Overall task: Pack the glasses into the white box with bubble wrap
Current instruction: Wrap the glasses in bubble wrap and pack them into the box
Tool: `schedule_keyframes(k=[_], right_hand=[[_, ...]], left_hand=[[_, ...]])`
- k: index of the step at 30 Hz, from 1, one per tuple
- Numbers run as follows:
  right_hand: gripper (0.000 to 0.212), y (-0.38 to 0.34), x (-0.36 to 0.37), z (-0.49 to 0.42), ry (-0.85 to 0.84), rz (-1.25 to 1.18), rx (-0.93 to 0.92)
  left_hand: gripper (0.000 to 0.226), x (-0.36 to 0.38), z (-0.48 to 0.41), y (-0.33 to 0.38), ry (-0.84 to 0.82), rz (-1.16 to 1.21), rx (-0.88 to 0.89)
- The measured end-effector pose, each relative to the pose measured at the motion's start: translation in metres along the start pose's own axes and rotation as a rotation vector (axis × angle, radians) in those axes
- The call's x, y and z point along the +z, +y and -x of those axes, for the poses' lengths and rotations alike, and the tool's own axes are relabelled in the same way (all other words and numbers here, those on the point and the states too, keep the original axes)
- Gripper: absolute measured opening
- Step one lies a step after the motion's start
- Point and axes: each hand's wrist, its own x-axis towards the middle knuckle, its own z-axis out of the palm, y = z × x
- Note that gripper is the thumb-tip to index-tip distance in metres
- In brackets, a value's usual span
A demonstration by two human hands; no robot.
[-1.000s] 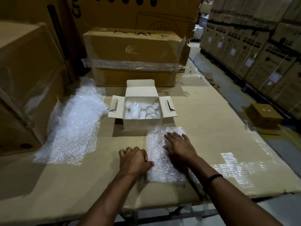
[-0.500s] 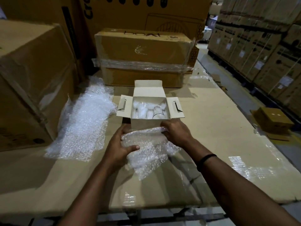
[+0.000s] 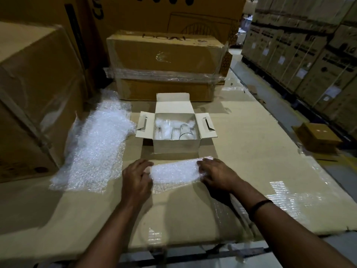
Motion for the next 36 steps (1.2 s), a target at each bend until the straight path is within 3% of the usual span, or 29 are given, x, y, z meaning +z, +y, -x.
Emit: schedule_keyframes(k=[4, 8, 10, 12, 14, 16, 19, 21, 24, 27, 32, 36], right_hand=[[0.084, -0.008, -0.005, 0.004, -0.043, 0.050, 0.046], [0.098, -0.016, 0.004, 0.004, -0.188, 0.107, 0.094], [0.106, -0.014, 0.011, 0.004, -0.192, 0.104, 0.103], [0.110, -0.011, 0.012, 0.001, -0.163, 0.067, 0.111], [0.109, -0.011, 0.009, -0.002, -0.116, 0.026, 0.119], [0.103, -0.011, 0.009, -0.003, -0.145, 0.020, 0.101], [0.081, -0.013, 0.013, -0.002, -0.170, 0.011, 0.110], [0.070, -0.012, 0.006, -0.004, -0.213, 0.010, 0.122], [0.074, -0.010, -0.008, -0.005, -0.177, -0.129, 0.143], [0.080, -0.009, -0.016, -0.005, -0.177, -0.155, 0.170], [0.062, -0.012, -0.016, -0.009, -0.113, -0.059, 0.195], [0.035, -0.022, -0.014, -0.010, -0.033, 0.026, 0.204]], left_hand=[[0.052, 0.015, 0.009, 0.019, -0.268, -0.241, 0.205], [0.079, 0.026, 0.014, 0.015, -0.652, -0.551, 0.190], [0.082, 0.024, 0.011, 0.015, -0.654, -0.542, 0.192], [0.071, 0.021, 0.006, 0.018, -0.558, -0.505, 0.201], [0.053, 0.022, 0.001, 0.023, -0.427, -0.469, 0.235], [0.050, 0.028, -0.003, 0.027, -0.457, -0.487, 0.223], [0.060, 0.033, -0.001, 0.023, -0.610, -0.593, 0.188], [0.067, 0.029, -0.004, 0.018, -0.611, -0.557, 0.177], [0.081, 0.023, -0.006, 0.014, -0.535, -0.498, 0.178], [0.088, 0.018, -0.011, 0.012, -0.597, -0.554, 0.165], [0.063, 0.015, -0.021, 0.012, -0.558, -0.552, 0.142], [0.025, 0.010, -0.028, 0.005, -0.437, -0.437, 0.190]])
